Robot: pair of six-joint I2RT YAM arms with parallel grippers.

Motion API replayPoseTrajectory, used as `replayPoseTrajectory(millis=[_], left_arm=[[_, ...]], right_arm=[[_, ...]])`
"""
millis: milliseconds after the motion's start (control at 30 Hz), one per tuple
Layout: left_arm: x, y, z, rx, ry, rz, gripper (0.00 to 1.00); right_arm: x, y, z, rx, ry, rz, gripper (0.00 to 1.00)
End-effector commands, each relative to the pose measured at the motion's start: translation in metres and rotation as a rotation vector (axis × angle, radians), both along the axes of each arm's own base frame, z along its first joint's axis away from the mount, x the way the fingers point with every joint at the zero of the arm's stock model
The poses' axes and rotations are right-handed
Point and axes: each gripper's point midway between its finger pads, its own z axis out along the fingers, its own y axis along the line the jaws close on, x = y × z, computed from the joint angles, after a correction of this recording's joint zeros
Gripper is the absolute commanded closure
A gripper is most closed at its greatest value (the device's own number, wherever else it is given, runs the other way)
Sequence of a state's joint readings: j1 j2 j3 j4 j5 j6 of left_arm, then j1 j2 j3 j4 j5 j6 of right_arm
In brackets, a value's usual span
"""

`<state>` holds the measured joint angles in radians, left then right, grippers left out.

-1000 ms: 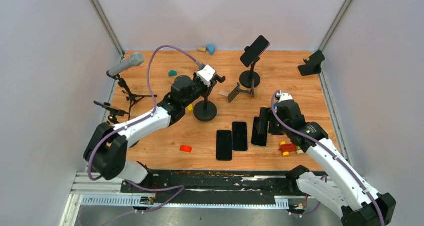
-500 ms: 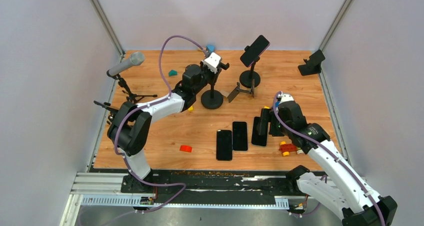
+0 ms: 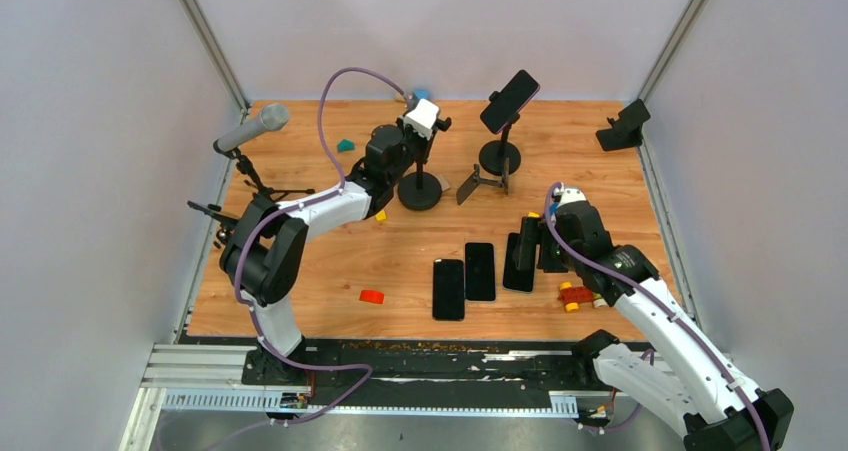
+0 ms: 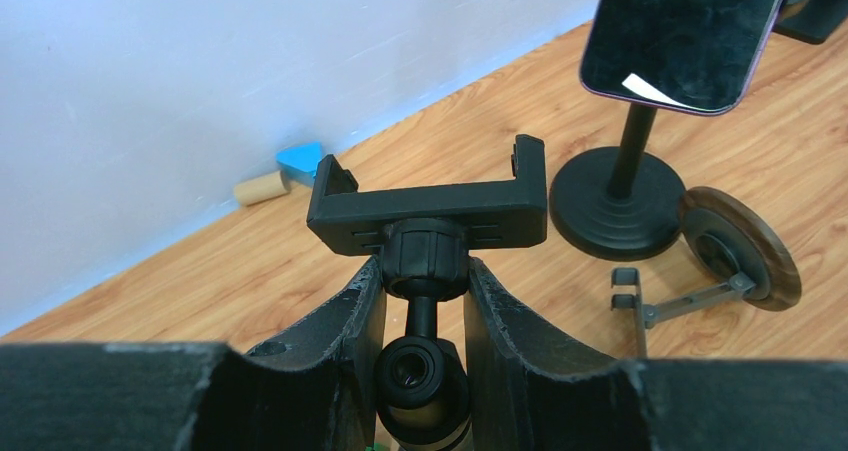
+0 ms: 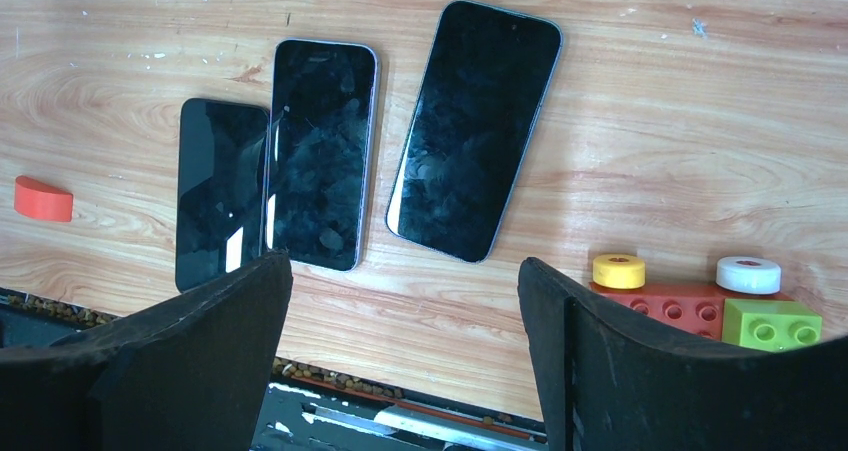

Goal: Remove the phone from the phone stand
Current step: Move the phone stand to the center of the board.

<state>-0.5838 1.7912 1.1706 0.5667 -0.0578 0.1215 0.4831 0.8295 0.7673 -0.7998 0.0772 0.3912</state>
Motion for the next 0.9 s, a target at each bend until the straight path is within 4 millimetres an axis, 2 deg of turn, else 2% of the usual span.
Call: replayPoseTrajectory(millis=[0,300,367,500,633,733,867], left_arm=[[0.005,0.013,0.062,-0.063,-0.153,0.046,1.0],[-0.005,0.013,0.064,-0.083,-0.157,0.02,1.0],[-0.012,0.009,0.069,-0.096,-0.168,-0.019,1.0],[-0.027,0.001,0.095,-0.153,-0.216,-0.095,1.0],[-0.033,0.001,0.109,-0.172,-0.234,-0.117,1.0],[-0.03,0.004,0.106,-0.154,-0.228,-0.094,1.0],[-0.025,0.006,0.091,-0.126,-0.195,-0.07,1.0]], right_arm=[[0.0,0.002,0.004,0.018,-0.009,-0.007,0.16],[0.0,0.003,0.005,0.022,-0.012,-0.004,0.16],[-0.001,0.003,0.004,0.022,-0.01,-0.001,0.16],[0.0,0.005,0.003,0.026,-0.007,0.004,0.16],[-0.001,0.005,0.003,0.025,-0.006,0.006,0.16],[-0.001,0.006,0.003,0.027,-0.007,0.007,0.16],[-0.001,0.006,0.003,0.028,-0.008,0.01,0.16]])
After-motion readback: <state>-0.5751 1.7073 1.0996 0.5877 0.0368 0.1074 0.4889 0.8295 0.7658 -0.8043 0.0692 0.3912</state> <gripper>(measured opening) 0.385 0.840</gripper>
